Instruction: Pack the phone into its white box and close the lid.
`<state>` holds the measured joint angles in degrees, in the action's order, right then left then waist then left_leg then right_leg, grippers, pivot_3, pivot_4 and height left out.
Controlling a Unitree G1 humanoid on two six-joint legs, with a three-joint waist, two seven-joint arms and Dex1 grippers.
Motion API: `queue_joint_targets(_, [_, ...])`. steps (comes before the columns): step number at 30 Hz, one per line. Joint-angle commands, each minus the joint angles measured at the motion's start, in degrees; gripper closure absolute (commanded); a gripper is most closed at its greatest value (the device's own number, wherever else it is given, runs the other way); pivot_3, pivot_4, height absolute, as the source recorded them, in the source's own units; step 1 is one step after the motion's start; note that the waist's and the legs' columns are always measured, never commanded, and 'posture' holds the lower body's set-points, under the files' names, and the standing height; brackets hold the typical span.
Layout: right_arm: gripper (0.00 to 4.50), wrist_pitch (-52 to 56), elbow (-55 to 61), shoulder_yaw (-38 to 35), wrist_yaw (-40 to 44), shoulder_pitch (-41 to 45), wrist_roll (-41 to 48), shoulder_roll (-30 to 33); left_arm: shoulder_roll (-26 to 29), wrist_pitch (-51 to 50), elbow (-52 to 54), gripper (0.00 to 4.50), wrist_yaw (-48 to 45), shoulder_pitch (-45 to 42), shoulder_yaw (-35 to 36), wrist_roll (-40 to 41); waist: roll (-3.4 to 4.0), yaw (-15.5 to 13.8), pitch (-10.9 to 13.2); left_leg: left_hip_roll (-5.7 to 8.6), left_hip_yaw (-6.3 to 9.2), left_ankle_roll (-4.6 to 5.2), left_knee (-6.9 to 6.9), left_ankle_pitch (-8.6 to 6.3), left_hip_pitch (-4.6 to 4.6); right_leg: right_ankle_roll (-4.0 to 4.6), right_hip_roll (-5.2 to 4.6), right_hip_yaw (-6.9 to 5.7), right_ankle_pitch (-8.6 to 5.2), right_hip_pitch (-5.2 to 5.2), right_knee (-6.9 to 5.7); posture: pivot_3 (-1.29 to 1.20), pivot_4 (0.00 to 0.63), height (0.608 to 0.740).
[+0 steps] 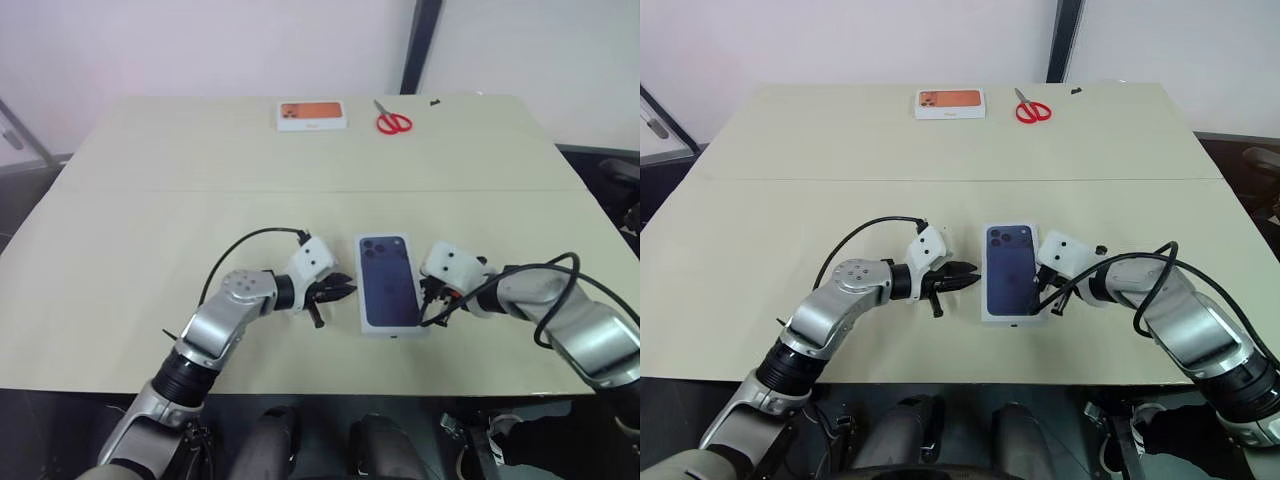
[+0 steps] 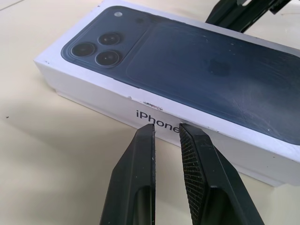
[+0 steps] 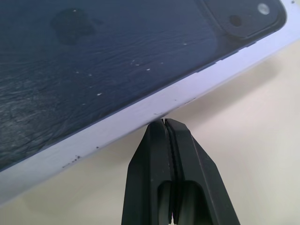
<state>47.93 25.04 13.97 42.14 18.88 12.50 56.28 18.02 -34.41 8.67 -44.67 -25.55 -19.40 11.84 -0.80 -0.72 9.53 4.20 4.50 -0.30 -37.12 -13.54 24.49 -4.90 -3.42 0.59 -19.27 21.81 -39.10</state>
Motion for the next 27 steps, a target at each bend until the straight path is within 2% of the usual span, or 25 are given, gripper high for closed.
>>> queue_joint_targets(1, [4.47,-0.5,1.6,-2.3,0.7,0.2,-0.1,-0.4,-0.8,1.1,2.1,3.62,-0.3,-1.3,-0.2,0.7,0.00,0.0,0.0,0.00,0.00,0.00,0.00,0.00,0.00,0.00,0.00,0.00,0.00,0.00,0.00,0.00,0.150,0.740])
queue_joint_targets(9, [4.47,-1.3,1.9,-3.7,2.4,-0.8,-0.9,1.4,-0.9,1.3,2.1,3.62,-0.4,-1.0,-0.5,0.5,0.00,0.0,0.0,0.00,0.00,0.00,0.00,0.00,0.00,0.00,0.00,0.00,0.00,0.00,0.00,0.00,0.150,0.740])
queue_joint_targets(14, [4.47,-6.1,1.4,-12.8,9.5,-4.9,2.9,6.5,-0.7,1.3,2.1,3.62,-0.4,-0.8,-0.1,0.4,0.00,-0.1,0.0,0.05,0.00,0.00,-0.02,0.00,0.00,0.00,-0.04,-0.01,0.00,-0.02,0.00,0.00,0.150,0.740])
queue_joint_targets(20, [4.47,-4.9,3.3,-21.7,15.2,-7.8,10.6,6.7,-0.4,1.5,1.6,3.62,-0.6,-0.7,0.3,0.4,0.01,0.0,0.0,0.03,0.01,0.01,0.01,0.00,-0.07,-0.01,-0.03,-0.02,0.00,-0.08,0.00,0.00,0.150,0.740])
queue_joint_targets(27, [4.47,-1.3,10.9,-18.0,11.9,-9.6,13.8,2.5,-3.5,-2.5,-0.5,3.62,1.2,-5.0,8.7,7.2,-0.02,-0.1,0.0,0.03,0.04,0.01,-0.03,0.00,-0.06,-0.01,-0.03,-0.03,0.00,-0.09,0.00,0.00,0.150,0.740])
